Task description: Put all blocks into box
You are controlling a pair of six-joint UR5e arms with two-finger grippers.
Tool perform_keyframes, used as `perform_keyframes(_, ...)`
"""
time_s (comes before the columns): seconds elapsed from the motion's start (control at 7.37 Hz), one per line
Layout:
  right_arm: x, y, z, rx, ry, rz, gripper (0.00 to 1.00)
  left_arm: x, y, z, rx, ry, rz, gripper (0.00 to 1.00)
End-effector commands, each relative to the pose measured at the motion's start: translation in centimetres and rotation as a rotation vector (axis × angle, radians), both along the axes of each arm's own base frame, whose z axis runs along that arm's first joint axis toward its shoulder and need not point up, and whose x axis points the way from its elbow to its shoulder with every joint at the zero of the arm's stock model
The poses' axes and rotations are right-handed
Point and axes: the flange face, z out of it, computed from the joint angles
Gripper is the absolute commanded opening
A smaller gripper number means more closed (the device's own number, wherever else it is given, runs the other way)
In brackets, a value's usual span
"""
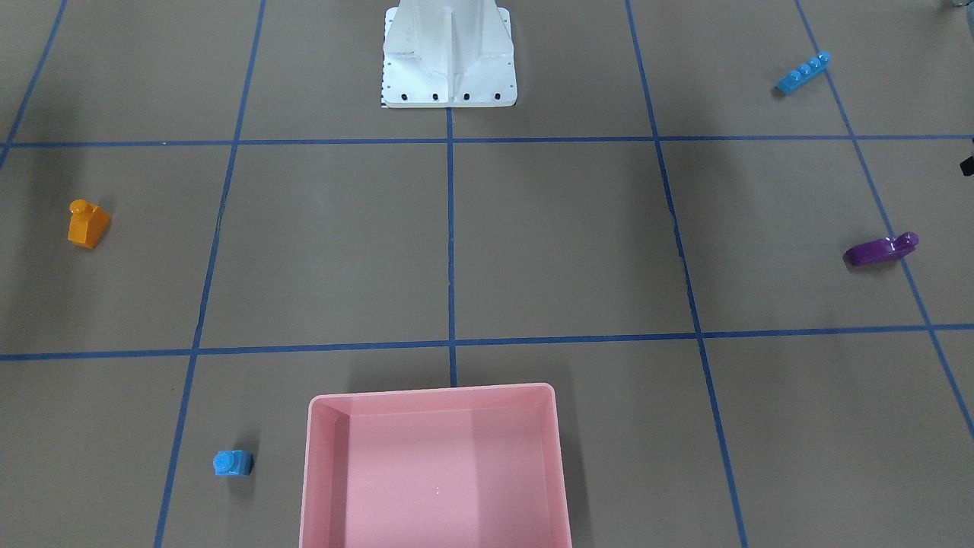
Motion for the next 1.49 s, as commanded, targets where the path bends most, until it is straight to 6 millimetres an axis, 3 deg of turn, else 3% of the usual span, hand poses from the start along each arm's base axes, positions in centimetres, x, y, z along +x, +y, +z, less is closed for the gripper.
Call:
perform_keyframes(0.0, -0.2, 1.8, 0.2, 0.009, -0.001, -0.026, 1.0, 0.0, -0.1, -0.4, 0.009, 0.002, 0.0, 1.0)
perform_keyframes(0.41, 1.3, 10.7, 6.5, 0.168, 0.017, -0.316, 1.0, 0.0, -0.2, -0.7, 0.041, 0.003, 0.0, 1.0)
perform_keyframes(0.81, 3.5, 21.4, 13.0, 0.27, 0.103, -0.507, 1.0, 0.0, 0.5, -1.1, 0.05, 0.005, 0.003, 1.0)
perform_keyframes(1.09, 4.5, 26.1, 19.9, 0.325, 0.094, -0.678, 1.0, 0.0, 0.5, -1.4, 0.057, 0.005, 0.004, 1.0)
perform_keyframes(1.22, 5.1, 28.3, 22.9, 0.288, 0.073, -0.684, 1.0, 0.0, 0.7, -2.2, 0.072, 0.006, 0.004, 1.0)
perform_keyframes(1.36, 5.2, 29.5, 24.7, 0.247, 0.062, -0.684, 1.0, 0.0, 1.6, -2.7, 0.079, 0.007, 0.004, 1.0)
